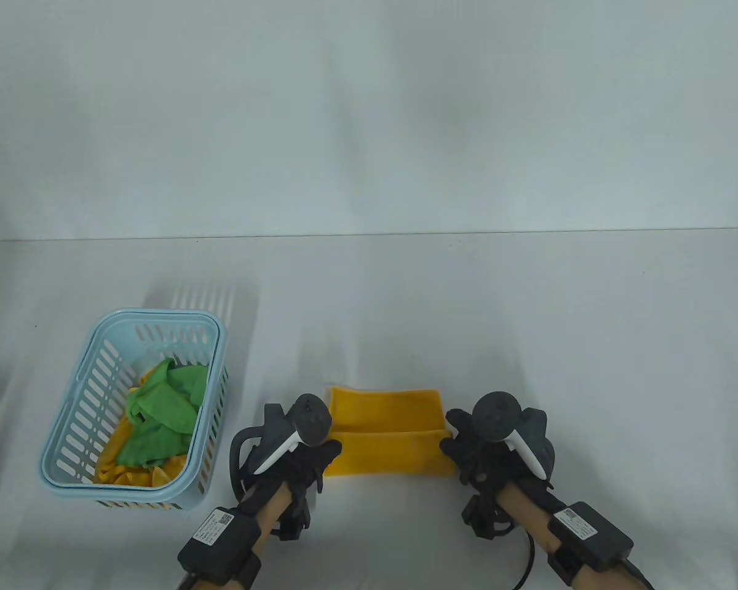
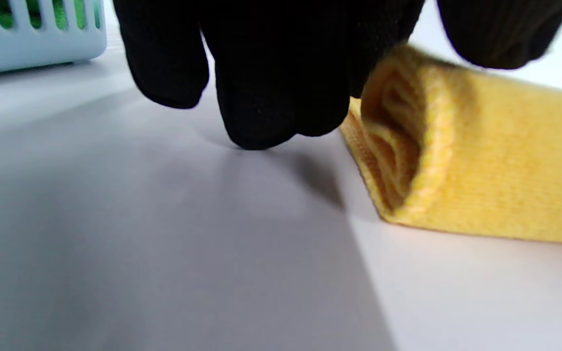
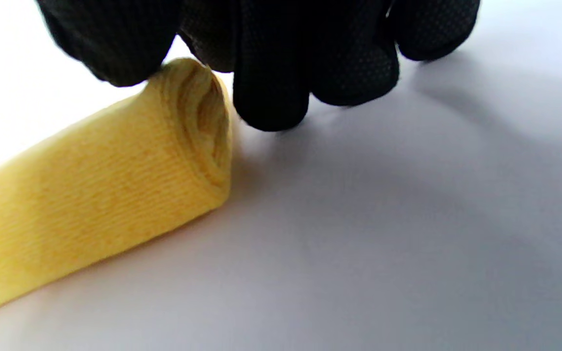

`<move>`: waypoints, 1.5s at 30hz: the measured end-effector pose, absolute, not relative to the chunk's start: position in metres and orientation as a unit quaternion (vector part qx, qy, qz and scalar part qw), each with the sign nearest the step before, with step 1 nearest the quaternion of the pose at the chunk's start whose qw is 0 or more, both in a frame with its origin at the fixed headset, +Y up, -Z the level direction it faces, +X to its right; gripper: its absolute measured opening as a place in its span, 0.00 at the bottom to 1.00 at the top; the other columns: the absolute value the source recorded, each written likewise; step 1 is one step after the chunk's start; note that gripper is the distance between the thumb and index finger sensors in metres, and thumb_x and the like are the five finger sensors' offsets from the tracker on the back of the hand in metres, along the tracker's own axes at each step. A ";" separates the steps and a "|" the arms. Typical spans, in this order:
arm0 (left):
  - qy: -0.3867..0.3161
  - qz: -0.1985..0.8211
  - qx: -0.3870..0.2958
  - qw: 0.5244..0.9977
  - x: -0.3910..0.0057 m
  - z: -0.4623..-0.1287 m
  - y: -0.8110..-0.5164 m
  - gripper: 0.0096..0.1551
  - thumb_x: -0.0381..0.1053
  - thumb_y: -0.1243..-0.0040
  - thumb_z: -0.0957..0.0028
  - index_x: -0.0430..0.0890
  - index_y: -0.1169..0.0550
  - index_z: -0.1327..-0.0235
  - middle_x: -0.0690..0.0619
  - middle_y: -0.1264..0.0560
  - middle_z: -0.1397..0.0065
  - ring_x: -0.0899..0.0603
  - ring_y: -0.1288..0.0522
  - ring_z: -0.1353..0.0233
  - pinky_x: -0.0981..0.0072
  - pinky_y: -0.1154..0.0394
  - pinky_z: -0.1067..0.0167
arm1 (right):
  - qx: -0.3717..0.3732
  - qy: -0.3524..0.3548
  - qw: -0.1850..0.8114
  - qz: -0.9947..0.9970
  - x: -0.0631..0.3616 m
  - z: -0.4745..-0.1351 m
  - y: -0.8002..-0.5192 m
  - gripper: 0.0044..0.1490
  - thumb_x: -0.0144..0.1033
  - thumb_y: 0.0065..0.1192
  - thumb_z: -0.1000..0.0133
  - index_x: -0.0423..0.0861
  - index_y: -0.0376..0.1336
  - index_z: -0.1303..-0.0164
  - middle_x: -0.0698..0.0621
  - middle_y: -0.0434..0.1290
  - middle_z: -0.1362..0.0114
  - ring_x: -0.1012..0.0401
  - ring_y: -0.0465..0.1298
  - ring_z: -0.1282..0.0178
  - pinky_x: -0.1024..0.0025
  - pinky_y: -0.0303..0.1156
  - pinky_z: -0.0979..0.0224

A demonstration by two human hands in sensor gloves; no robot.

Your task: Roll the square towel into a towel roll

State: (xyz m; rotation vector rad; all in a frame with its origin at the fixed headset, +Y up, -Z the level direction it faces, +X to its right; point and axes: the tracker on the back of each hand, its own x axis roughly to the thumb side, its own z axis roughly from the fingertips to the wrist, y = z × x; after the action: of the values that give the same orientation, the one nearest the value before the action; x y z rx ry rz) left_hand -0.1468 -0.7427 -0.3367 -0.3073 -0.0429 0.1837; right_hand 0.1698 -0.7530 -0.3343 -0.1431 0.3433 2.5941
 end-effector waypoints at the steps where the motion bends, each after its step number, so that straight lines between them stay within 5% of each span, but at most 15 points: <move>1: -0.020 0.093 -0.148 0.984 -0.148 -0.337 -0.741 0.42 0.66 0.44 0.60 0.56 0.31 0.29 0.56 0.25 0.29 0.46 0.20 0.34 0.46 0.28 0.32 | -0.055 0.124 0.264 0.955 0.171 -0.335 -0.751 0.41 0.56 0.64 0.60 0.58 0.60 0.34 0.56 0.78 0.41 0.53 0.75 0.40 0.47 0.67 0.31; 18: -0.110 0.032 -0.068 0.991 -0.121 -0.314 -0.711 0.44 0.67 0.40 0.64 0.58 0.30 0.29 0.56 0.27 0.27 0.44 0.22 0.31 0.45 0.28 0.31 | 0.052 0.057 0.225 0.971 0.145 -0.311 -0.720 0.44 0.57 0.63 0.60 0.59 0.57 0.32 0.55 0.72 0.31 0.51 0.71 0.30 0.45 0.64 0.28; 26: -0.171 -0.047 -0.118 0.977 -0.102 -0.310 -0.735 0.45 0.66 0.40 0.64 0.59 0.34 0.28 0.56 0.35 0.22 0.43 0.29 0.24 0.44 0.32 0.28 | 0.106 0.123 0.112 0.980 0.124 -0.308 -0.743 0.42 0.49 0.65 0.58 0.63 0.54 0.31 0.61 0.59 0.21 0.50 0.59 0.19 0.43 0.56 0.22; 35: -0.157 -0.089 -0.142 0.973 -0.100 -0.319 -0.757 0.51 0.63 0.38 0.62 0.61 0.47 0.25 0.59 0.46 0.19 0.46 0.39 0.20 0.47 0.38 0.23 | 0.086 0.143 0.082 0.982 0.123 -0.316 -0.764 0.50 0.53 0.67 0.59 0.65 0.46 0.29 0.64 0.50 0.19 0.50 0.55 0.17 0.43 0.54 0.21; 45: -0.147 -0.061 -0.150 0.976 -0.105 -0.322 -0.754 0.44 0.57 0.41 0.56 0.62 0.46 0.26 0.60 0.45 0.20 0.47 0.38 0.21 0.48 0.37 0.23 | 0.080 0.106 0.096 0.986 0.125 -0.317 -0.761 0.40 0.48 0.60 0.55 0.66 0.51 0.31 0.64 0.57 0.21 0.51 0.61 0.20 0.45 0.58 0.23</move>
State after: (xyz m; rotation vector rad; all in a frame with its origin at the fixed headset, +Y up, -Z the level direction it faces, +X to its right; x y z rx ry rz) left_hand -0.1053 -0.7543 -0.3221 -0.3025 -0.2964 -0.1237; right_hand 0.1253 -0.7612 -0.3174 0.2381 0.3133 2.9219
